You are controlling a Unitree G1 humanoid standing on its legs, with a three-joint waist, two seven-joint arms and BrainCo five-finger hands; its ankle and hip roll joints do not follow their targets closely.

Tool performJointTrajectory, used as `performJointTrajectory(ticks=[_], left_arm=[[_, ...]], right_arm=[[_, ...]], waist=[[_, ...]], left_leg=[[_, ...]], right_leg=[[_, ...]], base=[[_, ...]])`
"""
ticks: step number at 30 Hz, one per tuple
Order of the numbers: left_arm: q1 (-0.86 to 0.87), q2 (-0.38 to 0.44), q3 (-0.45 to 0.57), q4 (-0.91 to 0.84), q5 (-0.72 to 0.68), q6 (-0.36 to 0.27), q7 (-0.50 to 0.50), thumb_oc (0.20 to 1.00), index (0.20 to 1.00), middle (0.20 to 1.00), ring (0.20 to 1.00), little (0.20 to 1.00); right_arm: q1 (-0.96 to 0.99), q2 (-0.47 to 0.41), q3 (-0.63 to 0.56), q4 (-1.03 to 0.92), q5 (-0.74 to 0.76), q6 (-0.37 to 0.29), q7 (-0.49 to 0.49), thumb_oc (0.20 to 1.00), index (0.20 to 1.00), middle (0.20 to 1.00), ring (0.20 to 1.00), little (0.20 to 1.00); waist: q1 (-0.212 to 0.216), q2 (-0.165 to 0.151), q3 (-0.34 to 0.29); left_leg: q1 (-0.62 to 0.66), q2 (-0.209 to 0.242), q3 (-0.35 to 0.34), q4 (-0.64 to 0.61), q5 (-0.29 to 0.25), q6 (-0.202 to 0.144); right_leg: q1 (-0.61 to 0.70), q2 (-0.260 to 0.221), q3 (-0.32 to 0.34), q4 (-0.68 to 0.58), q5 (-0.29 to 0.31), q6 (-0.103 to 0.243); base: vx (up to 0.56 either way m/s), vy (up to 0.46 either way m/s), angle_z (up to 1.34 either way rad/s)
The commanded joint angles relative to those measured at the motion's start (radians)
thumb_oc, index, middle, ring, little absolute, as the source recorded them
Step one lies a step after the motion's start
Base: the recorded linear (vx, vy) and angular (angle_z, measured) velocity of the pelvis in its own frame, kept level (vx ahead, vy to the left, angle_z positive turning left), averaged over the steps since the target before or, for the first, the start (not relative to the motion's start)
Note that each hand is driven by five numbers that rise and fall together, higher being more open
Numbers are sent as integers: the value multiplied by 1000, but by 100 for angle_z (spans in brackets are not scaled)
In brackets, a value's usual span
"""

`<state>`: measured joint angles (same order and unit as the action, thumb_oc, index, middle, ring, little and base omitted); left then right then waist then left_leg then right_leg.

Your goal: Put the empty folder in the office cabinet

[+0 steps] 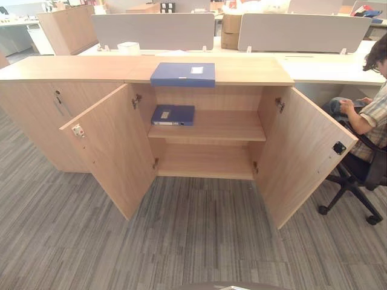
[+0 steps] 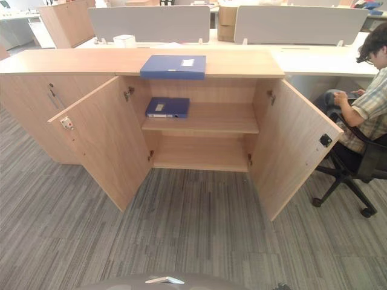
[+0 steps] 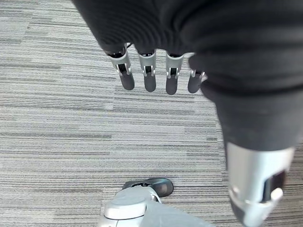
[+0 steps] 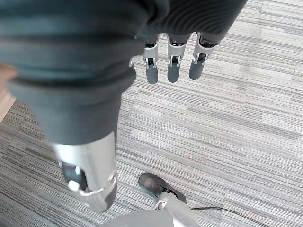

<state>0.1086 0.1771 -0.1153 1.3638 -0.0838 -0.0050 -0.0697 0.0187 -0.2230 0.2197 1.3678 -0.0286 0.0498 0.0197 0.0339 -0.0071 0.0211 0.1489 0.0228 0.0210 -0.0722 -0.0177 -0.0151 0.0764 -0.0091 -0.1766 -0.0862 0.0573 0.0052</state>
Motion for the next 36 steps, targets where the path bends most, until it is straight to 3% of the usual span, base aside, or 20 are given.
performJointTrajectory(ticks=[1,36], left_arm=[[-59,38,23,52,-5,-7,19,1000,1000,1000,1000,1000],[-61,21,15,64,-8,0,-7,1000,1000,1000,1000,1000]], right_arm=[[-60,-3,27,63,-1,2,-14,1000,1000,1000,1000,1000],[-52,-1,33,66,-9,5,-1,1000,1000,1000,1000,1000]], waist=[[-16,-36,-3],[-17,-35,-8]], left_leg=[[-22,10,28,-15,-34,-45],[-12,5,31,-15,-43,-42]], right_leg=[[53,-52,-7,-1,-89,95],[65,-60,-10,-1,-92,97]], base=[[0,0,0],[1,0,0]])
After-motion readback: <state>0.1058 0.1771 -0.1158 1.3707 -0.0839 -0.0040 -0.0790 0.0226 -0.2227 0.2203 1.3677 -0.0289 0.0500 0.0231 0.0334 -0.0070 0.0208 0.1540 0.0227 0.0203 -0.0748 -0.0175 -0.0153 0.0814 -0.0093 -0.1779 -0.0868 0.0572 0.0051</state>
